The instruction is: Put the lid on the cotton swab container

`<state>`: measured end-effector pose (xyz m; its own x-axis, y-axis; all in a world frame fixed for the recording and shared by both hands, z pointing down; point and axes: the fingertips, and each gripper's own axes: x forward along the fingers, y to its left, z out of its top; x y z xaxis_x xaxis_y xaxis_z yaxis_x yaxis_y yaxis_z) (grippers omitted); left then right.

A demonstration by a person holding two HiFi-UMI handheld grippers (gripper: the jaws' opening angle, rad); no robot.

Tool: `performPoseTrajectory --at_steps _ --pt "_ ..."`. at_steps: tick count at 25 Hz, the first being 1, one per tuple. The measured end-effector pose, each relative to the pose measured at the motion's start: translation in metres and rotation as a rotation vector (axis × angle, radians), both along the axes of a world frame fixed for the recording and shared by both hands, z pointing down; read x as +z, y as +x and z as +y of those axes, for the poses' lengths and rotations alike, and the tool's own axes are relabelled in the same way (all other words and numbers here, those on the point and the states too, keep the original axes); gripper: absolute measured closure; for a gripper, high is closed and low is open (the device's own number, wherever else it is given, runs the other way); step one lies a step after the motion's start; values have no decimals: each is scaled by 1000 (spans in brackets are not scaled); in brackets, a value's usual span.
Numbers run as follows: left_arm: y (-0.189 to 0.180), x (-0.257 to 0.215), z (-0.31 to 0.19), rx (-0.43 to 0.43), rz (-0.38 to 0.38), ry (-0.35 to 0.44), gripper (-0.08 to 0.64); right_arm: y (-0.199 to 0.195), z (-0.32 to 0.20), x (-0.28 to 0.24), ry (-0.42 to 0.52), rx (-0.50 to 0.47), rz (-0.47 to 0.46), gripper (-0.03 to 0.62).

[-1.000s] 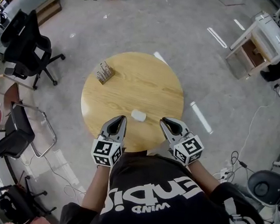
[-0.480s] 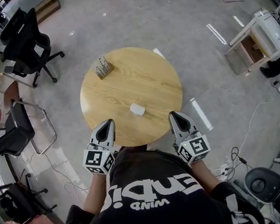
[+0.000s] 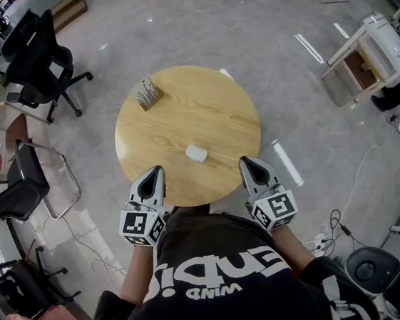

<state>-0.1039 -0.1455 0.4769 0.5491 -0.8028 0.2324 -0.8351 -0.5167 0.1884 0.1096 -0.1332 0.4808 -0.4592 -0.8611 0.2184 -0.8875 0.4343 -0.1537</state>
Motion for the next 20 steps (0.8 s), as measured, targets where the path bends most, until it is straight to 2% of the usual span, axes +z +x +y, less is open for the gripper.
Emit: performPoseTrajectory --at_steps 20 --pt "-2 1 -4 -7 7 -19 548 -3 -2 7 -9 -16 18 584"
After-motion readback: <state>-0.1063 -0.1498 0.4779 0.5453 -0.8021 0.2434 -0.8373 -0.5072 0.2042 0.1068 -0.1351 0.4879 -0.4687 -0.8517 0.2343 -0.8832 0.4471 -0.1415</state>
